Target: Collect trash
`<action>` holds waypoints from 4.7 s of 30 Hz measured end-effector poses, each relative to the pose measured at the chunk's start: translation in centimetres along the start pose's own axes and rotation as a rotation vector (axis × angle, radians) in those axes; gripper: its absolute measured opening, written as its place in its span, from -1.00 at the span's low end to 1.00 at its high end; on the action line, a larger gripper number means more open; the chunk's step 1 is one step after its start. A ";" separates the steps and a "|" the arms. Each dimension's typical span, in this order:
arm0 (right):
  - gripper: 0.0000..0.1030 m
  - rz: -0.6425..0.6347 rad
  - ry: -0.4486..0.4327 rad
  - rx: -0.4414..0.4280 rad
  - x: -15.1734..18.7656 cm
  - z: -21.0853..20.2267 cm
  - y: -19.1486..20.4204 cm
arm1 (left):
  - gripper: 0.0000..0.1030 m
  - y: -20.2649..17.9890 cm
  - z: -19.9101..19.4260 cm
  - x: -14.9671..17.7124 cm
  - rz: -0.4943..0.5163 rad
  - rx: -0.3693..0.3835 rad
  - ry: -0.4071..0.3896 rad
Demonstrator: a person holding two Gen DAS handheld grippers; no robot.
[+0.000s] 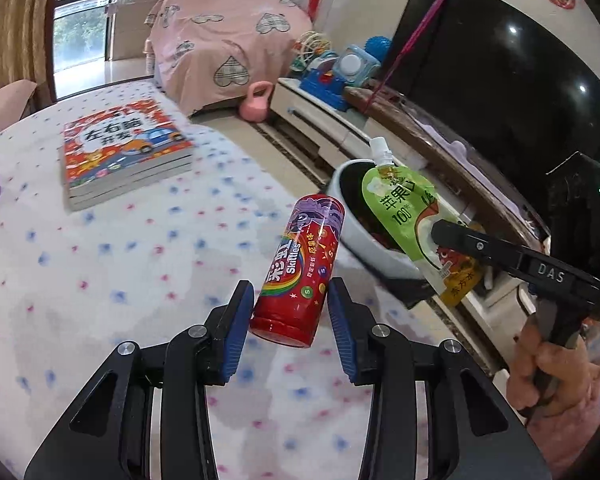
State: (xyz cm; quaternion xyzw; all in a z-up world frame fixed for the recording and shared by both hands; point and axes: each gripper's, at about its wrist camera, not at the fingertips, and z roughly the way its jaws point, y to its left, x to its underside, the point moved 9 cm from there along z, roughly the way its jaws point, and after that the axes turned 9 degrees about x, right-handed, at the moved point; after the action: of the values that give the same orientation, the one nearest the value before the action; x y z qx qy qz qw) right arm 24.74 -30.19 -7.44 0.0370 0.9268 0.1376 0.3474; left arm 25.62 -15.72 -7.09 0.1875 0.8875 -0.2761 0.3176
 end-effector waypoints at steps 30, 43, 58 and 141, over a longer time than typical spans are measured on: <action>-0.38 0.097 -0.082 0.132 -2.2 -3.0 -10.2 | -0.35 -8.9 6.8 -4.3 0.141 -0.015 0.058; -0.38 0.102 -0.047 0.148 -2.6 -1.0 -12.0 | -0.37 -9.6 10.0 -5.1 0.153 -0.022 0.089; -0.37 0.101 -0.001 0.155 -2.4 1.1 -12.8 | -0.37 -8.8 11.9 -5.3 0.109 -0.020 0.105; 1.00 -0.064 -0.534 0.392 7.0 -13.0 -0.7 | 1.00 -3.5 -11.4 7.8 0.073 -0.448 -0.444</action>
State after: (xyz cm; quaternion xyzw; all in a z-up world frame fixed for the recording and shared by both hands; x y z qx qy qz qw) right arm 10.92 -32.64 -2.71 0.1087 0.8126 -0.0688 0.5685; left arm 12.91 -10.29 -3.69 0.0798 0.8280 -0.0964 0.5466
